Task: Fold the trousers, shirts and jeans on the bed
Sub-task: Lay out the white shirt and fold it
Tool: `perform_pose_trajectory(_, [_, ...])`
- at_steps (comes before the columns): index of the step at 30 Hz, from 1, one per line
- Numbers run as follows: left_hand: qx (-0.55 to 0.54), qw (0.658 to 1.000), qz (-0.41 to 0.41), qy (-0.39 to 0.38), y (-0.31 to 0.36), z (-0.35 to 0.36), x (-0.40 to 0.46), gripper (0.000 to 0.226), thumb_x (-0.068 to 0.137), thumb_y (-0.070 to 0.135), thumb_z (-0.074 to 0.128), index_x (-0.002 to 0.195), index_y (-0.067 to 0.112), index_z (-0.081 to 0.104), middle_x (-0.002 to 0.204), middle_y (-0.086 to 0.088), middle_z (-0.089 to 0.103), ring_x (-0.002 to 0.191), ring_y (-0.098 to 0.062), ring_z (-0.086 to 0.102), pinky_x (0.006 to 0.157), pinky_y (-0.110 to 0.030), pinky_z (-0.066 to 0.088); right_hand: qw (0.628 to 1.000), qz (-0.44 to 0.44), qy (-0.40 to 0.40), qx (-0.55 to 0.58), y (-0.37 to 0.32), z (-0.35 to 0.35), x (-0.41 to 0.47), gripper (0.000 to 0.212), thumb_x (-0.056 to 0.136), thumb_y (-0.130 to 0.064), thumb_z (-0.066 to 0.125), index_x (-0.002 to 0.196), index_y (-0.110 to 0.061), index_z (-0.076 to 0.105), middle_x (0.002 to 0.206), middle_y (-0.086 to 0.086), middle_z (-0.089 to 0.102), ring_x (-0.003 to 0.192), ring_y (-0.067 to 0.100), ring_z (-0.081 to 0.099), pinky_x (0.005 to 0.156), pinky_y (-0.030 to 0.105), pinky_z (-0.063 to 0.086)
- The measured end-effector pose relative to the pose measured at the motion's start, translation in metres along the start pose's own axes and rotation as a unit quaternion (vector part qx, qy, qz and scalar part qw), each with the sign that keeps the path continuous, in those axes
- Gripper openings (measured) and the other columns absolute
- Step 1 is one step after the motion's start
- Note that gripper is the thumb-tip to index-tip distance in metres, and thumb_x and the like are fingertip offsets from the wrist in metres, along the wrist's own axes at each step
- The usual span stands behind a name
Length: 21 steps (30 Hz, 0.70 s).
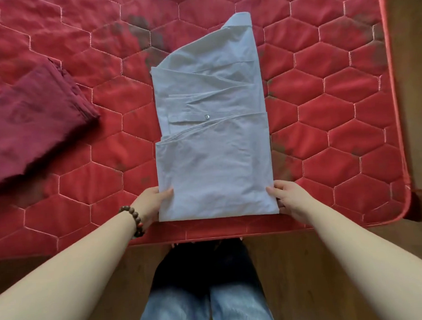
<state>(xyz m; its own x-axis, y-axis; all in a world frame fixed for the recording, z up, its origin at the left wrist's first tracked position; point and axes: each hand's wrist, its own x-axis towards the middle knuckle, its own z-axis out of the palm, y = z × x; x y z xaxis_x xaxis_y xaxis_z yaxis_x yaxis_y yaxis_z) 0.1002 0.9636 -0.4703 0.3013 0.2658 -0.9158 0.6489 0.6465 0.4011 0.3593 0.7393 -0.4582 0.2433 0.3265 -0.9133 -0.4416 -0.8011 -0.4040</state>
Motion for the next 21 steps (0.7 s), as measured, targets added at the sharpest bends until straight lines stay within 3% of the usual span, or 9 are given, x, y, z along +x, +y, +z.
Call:
perform_pose_trajectory(2, [-0.015, 0.999, -0.031, -0.015, -0.010, 0.003, -0.009, 0.018, 0.097, 0.018, 0.054, 0.110, 0.009, 0.063, 0.102, -0.009, 0.073, 0.094, -0.028, 0.070, 0.077, -0.042, 0.056, 1.000, 0.013, -0.014, 0.000, 0.008, 0.000, -0.006, 0.020, 0.097, -0.027, 0.054, 0.109, -0.016, 0.066, 0.102, 0.003, 0.073, 0.087, 0.020, 0.071, 0.081, 0.038, 0.056])
perform_pose_trajectory(4, [-0.032, 0.999, -0.023, -0.017, -0.009, 0.003, -0.012, 0.018, 0.096, 0.018, 0.055, 0.110, 0.011, 0.063, 0.106, -0.008, 0.072, 0.097, -0.028, 0.069, 0.082, -0.044, 0.055, 0.999, 0.011, -0.024, 0.022, 0.006, -0.002, -0.007, 0.023, 0.094, -0.031, 0.059, 0.111, -0.017, 0.066, 0.105, 0.003, 0.073, 0.095, 0.023, 0.070, 0.086, 0.041, 0.055])
perform_pose_trajectory(6, [-0.048, 0.999, 0.022, 0.007, 0.001, 0.003, -0.010, 0.017, 0.096, 0.020, 0.055, 0.108, 0.014, 0.065, 0.107, -0.004, 0.072, 0.097, -0.022, 0.069, 0.082, -0.041, 0.056, 0.998, -0.017, -0.008, 0.052, -0.007, -0.003, -0.003, 0.026, 0.092, -0.031, 0.062, 0.111, -0.015, 0.066, 0.107, 0.003, 0.073, 0.096, 0.023, 0.070, 0.084, 0.039, 0.056])
perform_pose_trajectory(8, [-0.044, 0.995, 0.079, 0.044, 0.015, 0.003, -0.006, 0.017, 0.097, 0.023, 0.053, 0.100, 0.015, 0.068, 0.102, -0.003, 0.074, 0.089, -0.017, 0.071, 0.070, -0.031, 0.057, 0.995, -0.048, 0.017, 0.085, -0.026, 0.000, 0.005, 0.027, 0.089, -0.030, 0.066, 0.110, -0.013, 0.067, 0.108, 0.004, 0.072, 0.096, 0.023, 0.070, 0.084, 0.039, 0.056])
perform_pose_trajectory(11, [-0.036, 0.986, 0.138, 0.082, 0.028, 0.006, 0.002, 0.020, 0.097, 0.022, 0.052, 0.089, 0.015, 0.070, 0.095, -0.005, 0.074, 0.087, -0.021, 0.068, 0.078, -0.039, 0.057, 0.989, -0.086, 0.012, 0.115, -0.052, 0.011, 0.016, 0.029, 0.085, -0.021, 0.070, 0.112, -0.010, 0.066, 0.109, 0.007, 0.072, 0.094, 0.023, 0.070, 0.075, 0.034, 0.057])
perform_pose_trajectory(13, [-0.032, 0.983, 0.161, 0.085, 0.034, 0.008, 0.004, 0.020, 0.096, 0.023, 0.055, 0.087, 0.017, 0.071, 0.098, -0.009, 0.072, 0.089, -0.025, 0.067, 0.085, -0.046, 0.053, 0.989, -0.099, 0.010, 0.114, -0.061, 0.019, 0.018, 0.033, 0.082, -0.011, 0.072, 0.113, -0.007, 0.065, 0.107, 0.009, 0.072, 0.092, 0.023, 0.071, 0.072, 0.032, 0.057])
perform_pose_trajectory(16, [-0.044, 0.979, 0.183, 0.072, 0.047, 0.008, 0.000, 0.017, 0.095, 0.024, 0.058, 0.090, 0.019, 0.074, 0.098, -0.009, 0.073, 0.091, -0.028, 0.067, 0.085, -0.045, 0.054, 0.986, -0.131, 0.042, 0.090, -0.073, 0.022, 0.012, 0.028, 0.078, -0.003, 0.074, 0.105, -0.008, 0.068, 0.102, 0.011, 0.073, 0.089, 0.027, 0.070, 0.078, 0.039, 0.057])
perform_pose_trajectory(21, [-0.123, 0.963, 0.236, 0.042, 0.110, -0.005, -0.002, 0.015, 0.093, 0.021, 0.057, 0.098, 0.014, 0.068, 0.089, -0.004, 0.074, 0.080, -0.019, 0.068, 0.078, -0.036, 0.055, 0.961, -0.255, 0.051, 0.093, -0.135, 0.003, 0.001, 0.019, 0.077, -0.004, 0.074, 0.095, -0.009, 0.071, 0.090, 0.005, 0.075, 0.078, 0.016, 0.071, 0.064, 0.024, 0.056])
